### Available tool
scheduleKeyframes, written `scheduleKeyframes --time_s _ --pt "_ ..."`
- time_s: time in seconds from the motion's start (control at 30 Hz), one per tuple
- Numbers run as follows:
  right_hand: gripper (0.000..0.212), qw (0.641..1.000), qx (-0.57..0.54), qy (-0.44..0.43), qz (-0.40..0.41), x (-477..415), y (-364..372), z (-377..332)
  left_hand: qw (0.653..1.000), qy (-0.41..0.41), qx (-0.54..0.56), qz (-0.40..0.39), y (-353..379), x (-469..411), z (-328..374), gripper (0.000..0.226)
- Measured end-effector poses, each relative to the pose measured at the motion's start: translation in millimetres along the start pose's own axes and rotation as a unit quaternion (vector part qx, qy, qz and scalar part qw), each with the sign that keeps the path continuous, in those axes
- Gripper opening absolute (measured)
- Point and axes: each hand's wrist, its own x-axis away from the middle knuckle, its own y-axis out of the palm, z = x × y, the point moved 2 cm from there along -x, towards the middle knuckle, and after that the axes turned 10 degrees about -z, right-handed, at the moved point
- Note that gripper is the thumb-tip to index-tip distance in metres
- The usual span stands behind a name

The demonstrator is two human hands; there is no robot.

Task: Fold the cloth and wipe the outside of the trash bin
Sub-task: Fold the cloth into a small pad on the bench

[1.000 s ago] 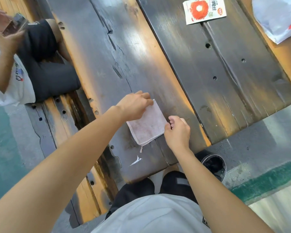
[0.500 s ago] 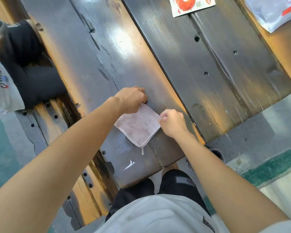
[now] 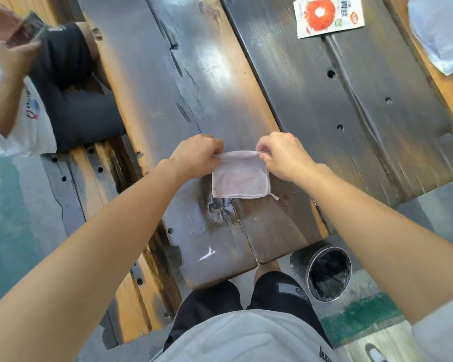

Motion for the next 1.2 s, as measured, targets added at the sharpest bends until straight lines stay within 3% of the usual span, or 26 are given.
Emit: scheduleKeyframes --time_s 0.37,0.63,0.8,0.93,1.07,1.2 --pt "0.011 0.998 0.006 -0.053 -0.025 61.0 32.4 -6.5 0.998 0.058 -0.008 0.014 47.2 43.3 13.4 0.015" --pt "0.019 0.998 0.018 -0.021 -0.048 75.3 53.2 -11.8 0.998 0.045 -0.044 -0.005 69.1 57.9 17.0 0.016" --pt "0.018 1.000 -0.004 -0.011 -0.024 72.9 52.6 -11.7 0.998 0.054 -0.039 0.023 65.7 58.3 20.7 0.018" --pt "0.019 0.997 -0.057 -0.007 0.044 58.3 45.0 -10.0 0.997 0.027 -0.011 0.065 50.4 45.7 23.7 0.024" --pt "0.035 0.999 -0.043 0.004 0.001 36.7 44.0 -12.2 1.000 -0.003 0.016 0.007 44.9 28.9 24.8 0.045" --pt "0.029 0.998 0.015 0.017 -0.058 22.9 49.0 -10.1 0.998 -0.024 0.031 -0.044 45.9 18.5 17.6 0.045"
